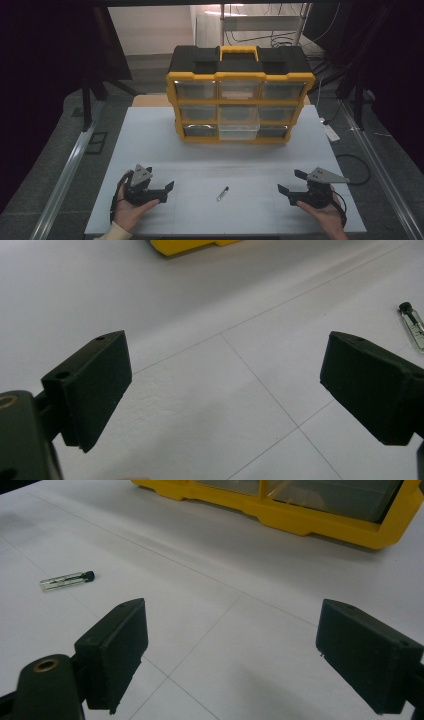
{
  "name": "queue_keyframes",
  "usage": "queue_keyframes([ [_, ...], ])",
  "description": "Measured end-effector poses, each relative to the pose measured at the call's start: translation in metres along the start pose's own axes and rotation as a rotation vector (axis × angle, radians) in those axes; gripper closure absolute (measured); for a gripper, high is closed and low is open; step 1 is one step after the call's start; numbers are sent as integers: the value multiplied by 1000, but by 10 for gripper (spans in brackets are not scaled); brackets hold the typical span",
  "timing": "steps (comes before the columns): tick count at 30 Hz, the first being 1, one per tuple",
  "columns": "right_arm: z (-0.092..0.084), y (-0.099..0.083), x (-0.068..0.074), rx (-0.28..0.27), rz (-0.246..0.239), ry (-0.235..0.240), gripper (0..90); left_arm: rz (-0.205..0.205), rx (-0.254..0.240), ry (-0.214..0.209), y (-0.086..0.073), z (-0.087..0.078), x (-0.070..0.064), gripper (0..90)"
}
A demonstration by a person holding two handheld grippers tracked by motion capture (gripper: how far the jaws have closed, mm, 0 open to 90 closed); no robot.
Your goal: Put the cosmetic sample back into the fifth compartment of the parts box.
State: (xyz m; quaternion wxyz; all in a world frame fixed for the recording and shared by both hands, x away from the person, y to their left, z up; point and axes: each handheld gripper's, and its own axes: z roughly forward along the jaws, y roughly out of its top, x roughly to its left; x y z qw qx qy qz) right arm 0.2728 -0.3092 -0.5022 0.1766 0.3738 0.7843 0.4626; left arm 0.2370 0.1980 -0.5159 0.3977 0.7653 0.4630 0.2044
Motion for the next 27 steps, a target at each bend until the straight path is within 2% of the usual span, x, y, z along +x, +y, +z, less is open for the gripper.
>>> queue_keyframes([
  [8, 2, 1, 1, 8, 4, -1, 135, -11, 12, -4, -4, -2, 1, 72],
  [14, 1, 1, 3, 11, -3, -5, 135, -2, 3, -6, -2, -5, -2, 73],
  [22, 0, -1, 0, 8, 10, -5, 138, 3, 8, -29, 0, -1, 0, 74],
  [27, 0, 0, -1, 0, 18, -5, 139, 6, 5, -43, -1, -3, -2, 74],
])
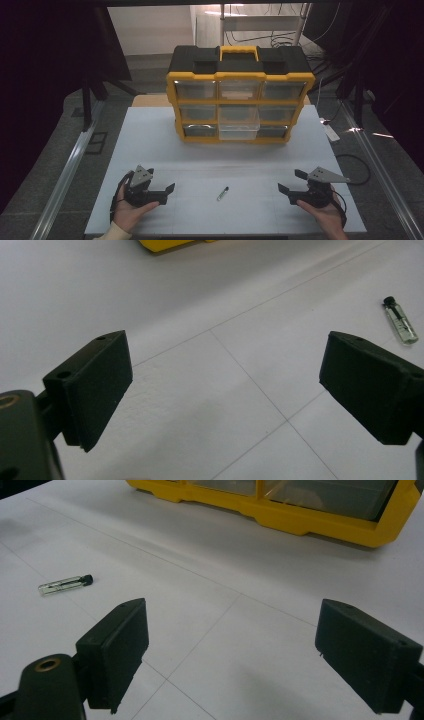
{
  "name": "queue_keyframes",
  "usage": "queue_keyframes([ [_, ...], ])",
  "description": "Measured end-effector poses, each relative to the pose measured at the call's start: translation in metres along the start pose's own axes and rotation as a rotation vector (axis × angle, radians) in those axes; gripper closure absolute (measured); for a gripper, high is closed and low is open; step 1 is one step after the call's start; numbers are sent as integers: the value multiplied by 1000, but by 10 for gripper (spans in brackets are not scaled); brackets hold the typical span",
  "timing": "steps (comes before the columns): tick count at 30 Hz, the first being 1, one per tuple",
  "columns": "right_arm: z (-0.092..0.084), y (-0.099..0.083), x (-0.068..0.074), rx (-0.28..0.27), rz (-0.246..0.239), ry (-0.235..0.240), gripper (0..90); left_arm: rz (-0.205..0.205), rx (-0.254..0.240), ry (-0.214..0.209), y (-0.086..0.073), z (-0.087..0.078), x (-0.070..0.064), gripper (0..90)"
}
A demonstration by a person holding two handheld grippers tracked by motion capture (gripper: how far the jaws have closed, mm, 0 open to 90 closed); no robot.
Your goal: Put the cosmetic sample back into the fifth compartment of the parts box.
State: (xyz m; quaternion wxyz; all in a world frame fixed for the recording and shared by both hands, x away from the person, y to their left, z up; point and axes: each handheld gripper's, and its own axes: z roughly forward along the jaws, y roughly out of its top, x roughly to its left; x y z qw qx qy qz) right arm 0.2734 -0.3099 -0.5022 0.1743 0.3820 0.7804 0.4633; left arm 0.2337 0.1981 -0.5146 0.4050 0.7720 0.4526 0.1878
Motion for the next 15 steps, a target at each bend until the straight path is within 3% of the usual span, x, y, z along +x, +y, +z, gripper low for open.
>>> queue_keyframes([
  [9, 2, 1, 1, -7, 6, 23, 141, 8, -15, -6, 4, -4, -3, 87],
  [15, 2, 0, -1, -4, 16, 6, 143, 29, -12, -17, 9, -2, -8, 92],
])
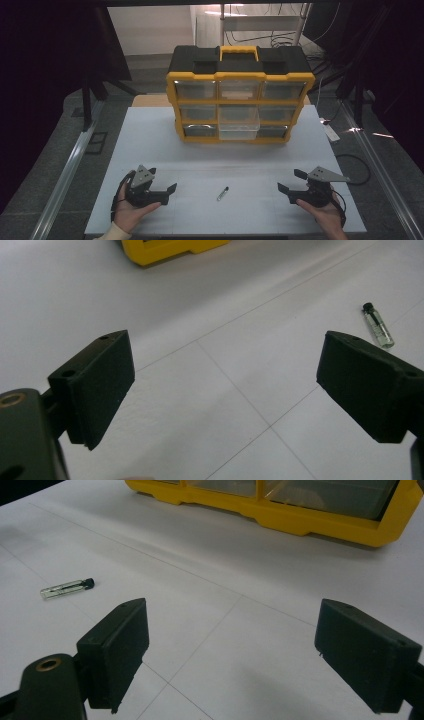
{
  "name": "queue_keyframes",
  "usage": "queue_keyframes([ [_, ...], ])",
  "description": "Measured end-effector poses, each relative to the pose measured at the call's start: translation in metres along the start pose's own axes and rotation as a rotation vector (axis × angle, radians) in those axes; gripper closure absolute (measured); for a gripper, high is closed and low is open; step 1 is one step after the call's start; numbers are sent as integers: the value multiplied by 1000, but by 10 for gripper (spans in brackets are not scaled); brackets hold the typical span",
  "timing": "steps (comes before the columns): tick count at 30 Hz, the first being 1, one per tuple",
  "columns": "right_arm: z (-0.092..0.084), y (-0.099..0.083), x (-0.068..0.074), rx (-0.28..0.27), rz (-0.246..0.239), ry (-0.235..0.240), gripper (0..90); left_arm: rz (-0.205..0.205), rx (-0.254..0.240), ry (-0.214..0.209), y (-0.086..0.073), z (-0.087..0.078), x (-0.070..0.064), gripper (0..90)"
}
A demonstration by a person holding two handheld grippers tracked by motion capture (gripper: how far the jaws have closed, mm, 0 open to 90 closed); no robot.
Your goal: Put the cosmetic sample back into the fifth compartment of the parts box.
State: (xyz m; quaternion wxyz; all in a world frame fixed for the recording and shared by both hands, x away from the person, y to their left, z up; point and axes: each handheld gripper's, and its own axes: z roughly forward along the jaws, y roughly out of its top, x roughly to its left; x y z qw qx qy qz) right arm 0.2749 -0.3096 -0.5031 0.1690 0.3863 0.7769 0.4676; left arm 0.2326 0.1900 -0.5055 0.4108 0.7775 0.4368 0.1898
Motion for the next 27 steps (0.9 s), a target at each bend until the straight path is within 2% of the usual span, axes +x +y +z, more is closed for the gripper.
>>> queue_keyframes([
  [6, 0, 0, -1, -2, -2, 4, 145, 32, 21, -2, 9, 7, -9, 95],
  [11, 1, -1, -2, 1, 5, 10, 148, 38, 37, -8, 17, 12, -14, 99],
  [17, 2, -1, -2, 2, 2, 13, 150, 32, 39, -43, 25, 17, -19, 105],
  [21, 2, -1, -1, 6, -7, 13, 151, 39, 40, -61, 31, 19, -22, 105],
  [27, 2, -1, -1, 10, -5, 1, 152, 63, 66, -86, 38, 24, -31, 107],
])
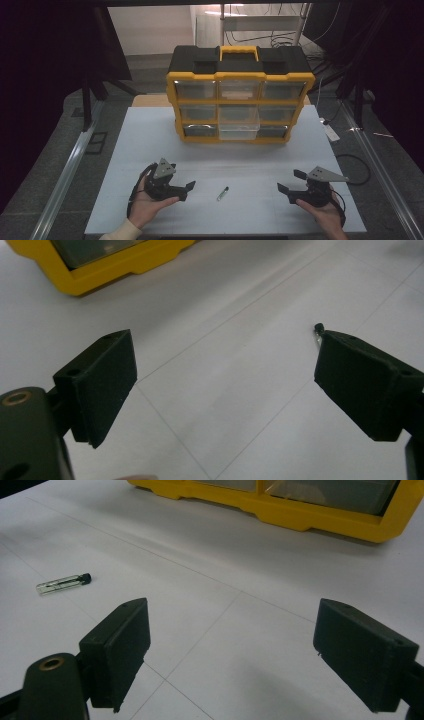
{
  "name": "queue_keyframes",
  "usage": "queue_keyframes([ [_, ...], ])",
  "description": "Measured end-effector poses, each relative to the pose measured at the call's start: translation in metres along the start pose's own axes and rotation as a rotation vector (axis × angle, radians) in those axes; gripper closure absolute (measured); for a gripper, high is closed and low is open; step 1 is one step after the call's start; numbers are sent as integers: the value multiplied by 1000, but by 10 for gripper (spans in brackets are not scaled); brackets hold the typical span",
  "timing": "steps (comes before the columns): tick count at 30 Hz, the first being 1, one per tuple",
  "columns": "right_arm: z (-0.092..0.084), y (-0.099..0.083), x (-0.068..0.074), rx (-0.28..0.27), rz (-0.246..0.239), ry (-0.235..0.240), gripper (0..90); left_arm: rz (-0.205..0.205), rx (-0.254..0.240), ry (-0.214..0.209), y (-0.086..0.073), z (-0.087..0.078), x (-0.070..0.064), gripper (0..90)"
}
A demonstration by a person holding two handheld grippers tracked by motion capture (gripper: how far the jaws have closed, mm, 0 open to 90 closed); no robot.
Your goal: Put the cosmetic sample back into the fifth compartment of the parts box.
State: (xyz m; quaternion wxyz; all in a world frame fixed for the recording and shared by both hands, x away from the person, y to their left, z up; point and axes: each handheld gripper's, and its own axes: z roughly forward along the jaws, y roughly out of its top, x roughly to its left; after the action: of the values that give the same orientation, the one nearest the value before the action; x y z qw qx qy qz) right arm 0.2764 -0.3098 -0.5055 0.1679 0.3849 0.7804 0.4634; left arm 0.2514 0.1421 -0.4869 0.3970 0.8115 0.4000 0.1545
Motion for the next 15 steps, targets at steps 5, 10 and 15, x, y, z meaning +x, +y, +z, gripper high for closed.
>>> queue_keyframes([
  [5, 0, 0, 1, 0, 1, -15, 153, -1, 18, -10, 6, 7, -3, 113],
  [10, 1, -1, 0, 5, 6, -11, 152, 17, 30, -27, 13, 14, -9, 116],
  [15, 0, -1, 0, 1, 9, -15, 151, 24, 47, -35, 17, 18, -13, 118],
])
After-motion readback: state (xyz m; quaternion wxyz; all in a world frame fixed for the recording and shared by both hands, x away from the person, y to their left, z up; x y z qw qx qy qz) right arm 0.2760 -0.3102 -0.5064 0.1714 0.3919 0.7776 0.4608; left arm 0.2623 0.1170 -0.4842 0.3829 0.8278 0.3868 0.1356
